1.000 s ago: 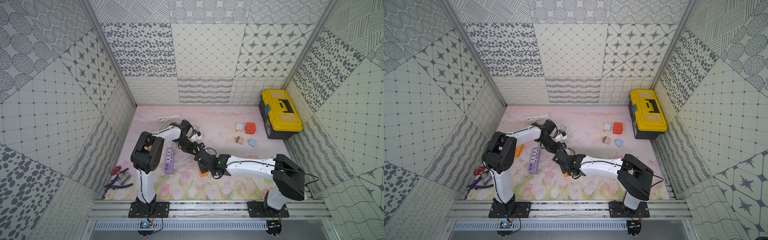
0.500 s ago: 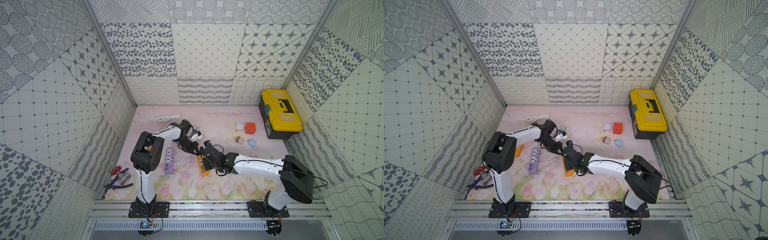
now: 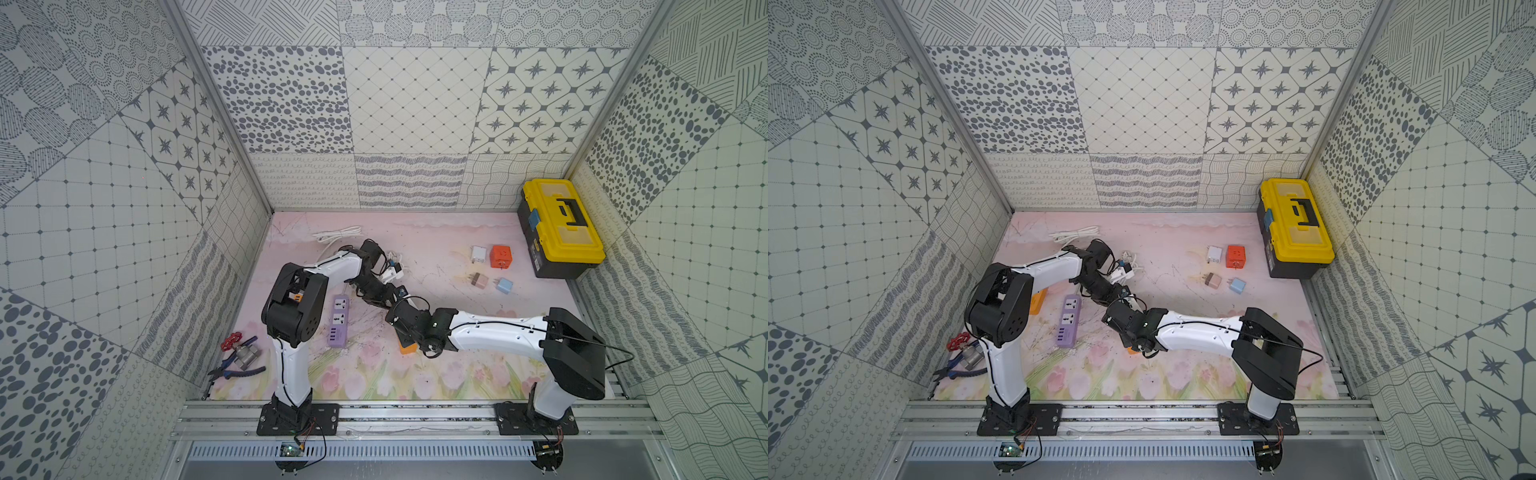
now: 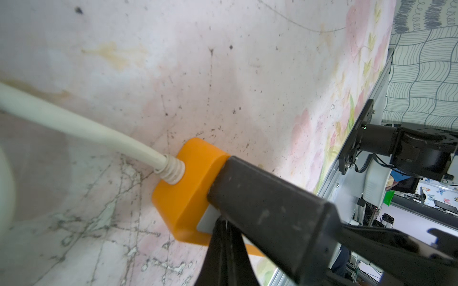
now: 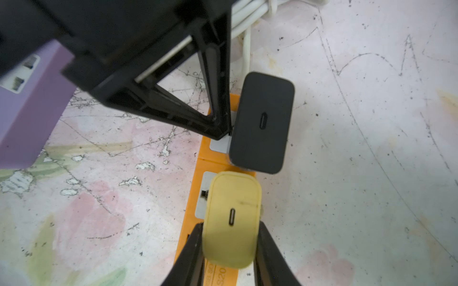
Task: Pull the plug off the socket
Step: Remove the plug from the socket.
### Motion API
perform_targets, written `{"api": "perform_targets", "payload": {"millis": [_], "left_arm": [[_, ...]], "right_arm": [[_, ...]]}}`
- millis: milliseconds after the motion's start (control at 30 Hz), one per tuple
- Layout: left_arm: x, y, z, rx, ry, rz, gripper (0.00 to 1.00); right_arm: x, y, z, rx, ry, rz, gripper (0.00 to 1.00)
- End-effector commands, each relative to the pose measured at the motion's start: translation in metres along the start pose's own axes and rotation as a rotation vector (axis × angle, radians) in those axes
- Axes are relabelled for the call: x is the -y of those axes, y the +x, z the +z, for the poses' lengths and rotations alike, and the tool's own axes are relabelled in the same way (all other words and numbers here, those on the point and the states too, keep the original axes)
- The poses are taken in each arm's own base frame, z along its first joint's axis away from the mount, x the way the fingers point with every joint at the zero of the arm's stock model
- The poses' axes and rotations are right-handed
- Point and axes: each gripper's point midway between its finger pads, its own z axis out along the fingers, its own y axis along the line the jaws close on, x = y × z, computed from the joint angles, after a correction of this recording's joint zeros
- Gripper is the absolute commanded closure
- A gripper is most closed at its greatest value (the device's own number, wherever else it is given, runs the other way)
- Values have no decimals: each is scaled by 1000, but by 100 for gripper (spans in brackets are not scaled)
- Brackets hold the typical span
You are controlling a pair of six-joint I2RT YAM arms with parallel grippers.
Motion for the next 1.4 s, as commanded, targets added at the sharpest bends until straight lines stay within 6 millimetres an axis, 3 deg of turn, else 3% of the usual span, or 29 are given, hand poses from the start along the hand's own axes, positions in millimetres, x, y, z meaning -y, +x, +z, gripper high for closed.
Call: {"api": "perform_targets", "payload": {"millis": [0,300,767,967,1133,1367], "left_arm": [[-15,4,4,-25,-70,-2,100],[-15,4,4,-25,-70,-1,100],[-15,4,3,-25,-70,-3,100],[-15,4,3,-25,-69,-2,100],[-15,4,3,-25,-69,-4,100],[-15,4,3,-23,-69,-4,100]], "right_arm": [[-16,-29,-11,93,-57,21,81],[-13,-37,-24,110,-227,177,81],[-19,-33,-23,124,-103,67,82],[-14,-46,-47,182,-145,103,82],[13,-56,-65,208,-228,229,82],[95,-57,-63,208,-294,512,82]]}}
